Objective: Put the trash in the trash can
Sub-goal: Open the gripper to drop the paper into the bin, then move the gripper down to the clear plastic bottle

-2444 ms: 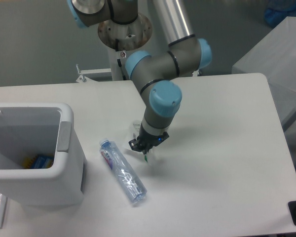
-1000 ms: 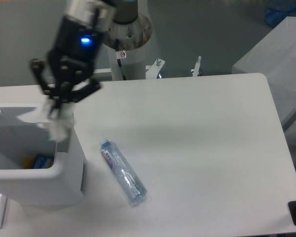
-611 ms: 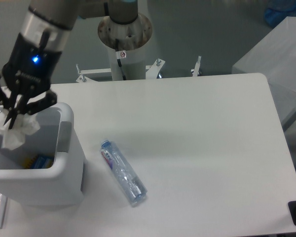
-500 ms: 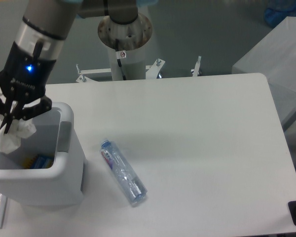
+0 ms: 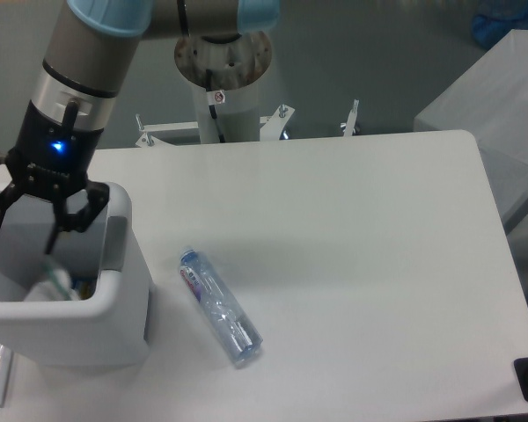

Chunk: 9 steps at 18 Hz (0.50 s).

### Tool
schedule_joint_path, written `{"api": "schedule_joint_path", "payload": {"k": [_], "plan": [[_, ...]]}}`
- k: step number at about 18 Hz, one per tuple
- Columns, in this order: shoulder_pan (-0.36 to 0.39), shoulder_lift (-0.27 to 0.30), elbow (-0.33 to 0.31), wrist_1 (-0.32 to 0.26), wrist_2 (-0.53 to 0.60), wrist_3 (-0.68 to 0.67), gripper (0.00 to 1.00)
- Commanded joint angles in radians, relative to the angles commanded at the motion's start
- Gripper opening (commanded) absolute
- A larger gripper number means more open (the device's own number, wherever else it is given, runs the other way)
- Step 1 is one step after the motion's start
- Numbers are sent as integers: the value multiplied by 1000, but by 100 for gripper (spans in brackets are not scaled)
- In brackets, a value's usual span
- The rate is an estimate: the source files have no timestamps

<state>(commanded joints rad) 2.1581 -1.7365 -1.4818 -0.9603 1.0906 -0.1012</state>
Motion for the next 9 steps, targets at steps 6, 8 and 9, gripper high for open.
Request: {"api": "schedule_joint_path", "payload": {"k": [6, 8, 9], "plan": [[189, -15, -32, 5, 29, -117, 100], [224, -43, -55, 3, 64, -126, 100], [236, -57, -61, 2, 80, -133, 100]]}}
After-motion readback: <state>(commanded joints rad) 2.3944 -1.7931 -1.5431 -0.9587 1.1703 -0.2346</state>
